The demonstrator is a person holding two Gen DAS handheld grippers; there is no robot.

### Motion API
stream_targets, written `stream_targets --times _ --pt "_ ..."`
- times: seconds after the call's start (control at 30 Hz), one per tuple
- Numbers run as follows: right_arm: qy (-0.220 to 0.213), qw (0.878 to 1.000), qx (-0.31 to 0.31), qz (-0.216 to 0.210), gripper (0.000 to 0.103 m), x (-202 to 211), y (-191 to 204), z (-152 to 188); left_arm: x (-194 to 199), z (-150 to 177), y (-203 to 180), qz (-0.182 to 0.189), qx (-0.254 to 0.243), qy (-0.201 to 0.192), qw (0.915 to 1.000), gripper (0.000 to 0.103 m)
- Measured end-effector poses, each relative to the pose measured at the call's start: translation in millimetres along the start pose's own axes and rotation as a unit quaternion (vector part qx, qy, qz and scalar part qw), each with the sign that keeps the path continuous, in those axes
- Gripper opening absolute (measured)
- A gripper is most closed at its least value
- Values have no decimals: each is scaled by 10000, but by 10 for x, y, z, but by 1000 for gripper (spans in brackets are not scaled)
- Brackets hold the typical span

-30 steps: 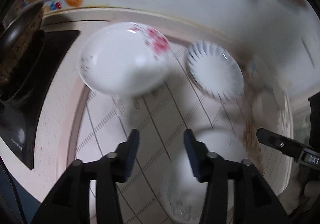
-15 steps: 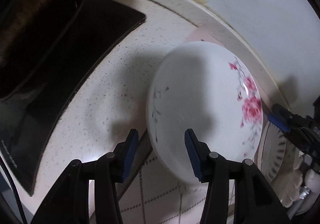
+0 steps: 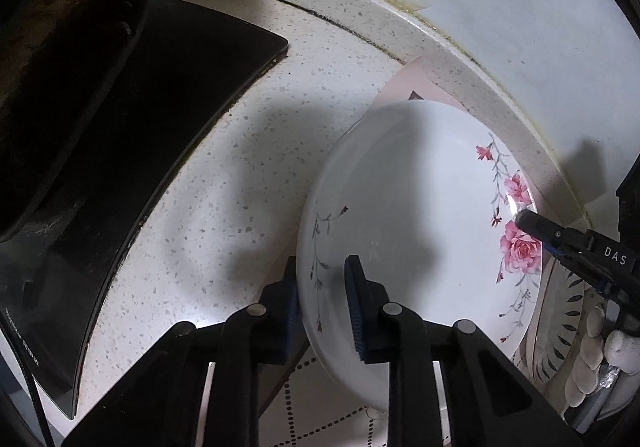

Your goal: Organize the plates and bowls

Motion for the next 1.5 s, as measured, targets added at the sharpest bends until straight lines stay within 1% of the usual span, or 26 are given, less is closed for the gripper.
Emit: stream_targets --times 0.07,0.17,0.27,0.37,0.47,0.6,0.77,0.87,0.97,1.0,1.17,1.37,1.5 --pt "-15 10000 53 26 12 33 11 30 35 2 -18 36 -18 -23 10000 19" --pt "-40 9999 80 46 12 141 -17 95 143 74 -49 194 -101 -79 9997 19" --pt "-118 9999 7 -60 12 289 -16 180 289 57 -27 266 -241 -160 9992 19" --pt "-209 9996 -42 -156 12 456 -25 279 458 158 -137 357 -328 -192 9986 19" --pt "-307 9993 -40 -192 12 702 -43 450 651 246 -313 462 -477 -252 9975 19" --pt "-426 9989 -94 -185 12 1083 -121 777 880 478 -554 642 -750 -260 9948 19" --pt "-567 9982 -184 -58 12 1485 -246 1212 1031 838 -853 805 -1152 -172 9899 19" --pt "-637 9974 -329 35 12 1723 -374 1572 1080 1080 -980 926 -1353 -61 9865 19" --pt "-603 9969 -505 81 12 1849 -513 1902 1128 1324 -1062 965 -1595 22 9825 19" --pt "-622 9961 -618 96 12 1884 -568 2054 1129 1401 -1082 974 -1650 54 9815 19" --pt "-615 9938 -922 116 12 1928 -760 2607 1044 1770 -1106 920 -1917 277 9767 19" --pt "-597 9883 -1405 -33 12 1813 -966 3088 774 2098 -1054 726 -2107 631 9728 19" --pt "-547 9846 -1659 -93 12 1722 -1082 3303 617 2288 -1014 585 -2177 842 9706 19"
Point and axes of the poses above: each gripper's, at about its wrist camera, not at the fingertips, and x roughly against the way its jaws point, y to its left, z to its underside, the point moved 9 cm from there along -x, roughly the way its jaws point, and after that the axes turned 1 degree about y, right-handed, at the moved point
